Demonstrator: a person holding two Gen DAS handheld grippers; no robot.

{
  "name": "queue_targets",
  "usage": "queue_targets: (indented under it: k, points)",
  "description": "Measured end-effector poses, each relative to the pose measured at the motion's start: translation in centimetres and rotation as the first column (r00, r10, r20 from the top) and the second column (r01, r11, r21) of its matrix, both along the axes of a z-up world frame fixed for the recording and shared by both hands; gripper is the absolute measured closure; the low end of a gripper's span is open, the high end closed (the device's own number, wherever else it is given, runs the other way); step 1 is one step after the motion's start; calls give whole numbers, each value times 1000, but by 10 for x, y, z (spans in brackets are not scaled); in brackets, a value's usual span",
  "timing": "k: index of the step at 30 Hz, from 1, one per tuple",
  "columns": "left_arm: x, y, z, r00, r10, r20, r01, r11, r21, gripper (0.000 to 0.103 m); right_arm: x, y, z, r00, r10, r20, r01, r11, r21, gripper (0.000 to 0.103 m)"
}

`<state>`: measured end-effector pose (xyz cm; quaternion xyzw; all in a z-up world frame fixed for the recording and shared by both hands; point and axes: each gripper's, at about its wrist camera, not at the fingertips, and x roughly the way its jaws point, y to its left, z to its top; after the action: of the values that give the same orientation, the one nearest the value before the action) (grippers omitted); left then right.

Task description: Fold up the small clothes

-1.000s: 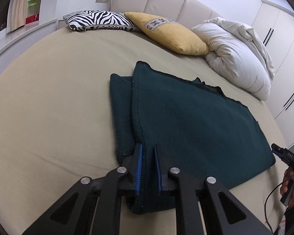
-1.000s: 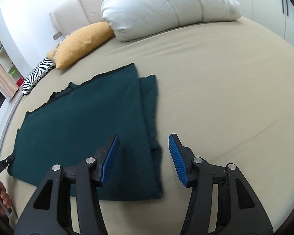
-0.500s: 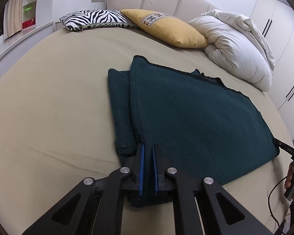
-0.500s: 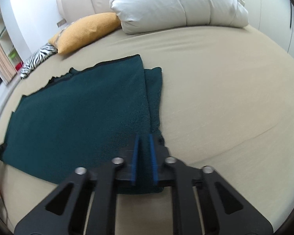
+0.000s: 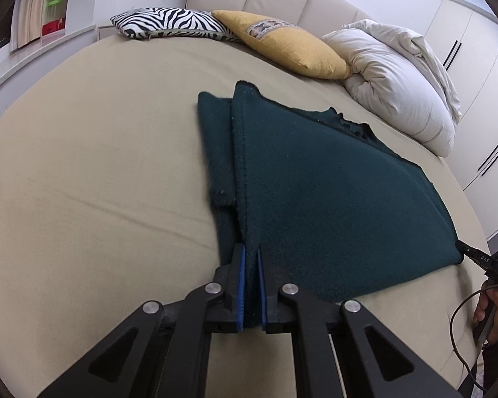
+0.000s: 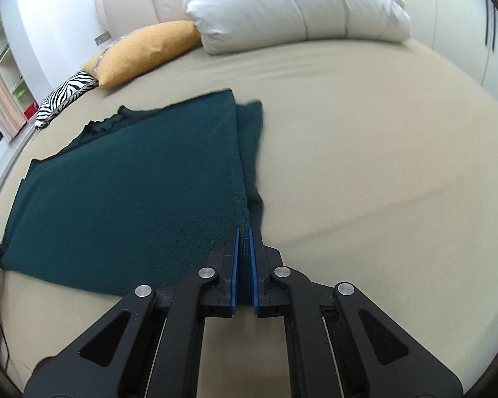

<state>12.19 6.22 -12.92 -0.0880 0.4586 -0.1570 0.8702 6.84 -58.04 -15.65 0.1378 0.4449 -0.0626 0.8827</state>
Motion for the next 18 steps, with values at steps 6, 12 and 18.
queue_targets:
  k: [6, 12, 18]
  points:
    - [-3, 3, -2, 1000, -4, -5, 4, 1000, -3, 96, 0, -5, -7, 1000, -11, -2, 11, 999, 32, 98]
    - [-2, 5, -3, 1000, -6, -11, 5, 1000, -21, 96, -1, -3, -7, 999, 23, -28, -22, 998, 51, 94]
    - [-2, 8, 6, 999, 25, -28, -26, 1000, -16, 90, -6, -7, 5, 999, -31, -26, 33, 998, 48, 90]
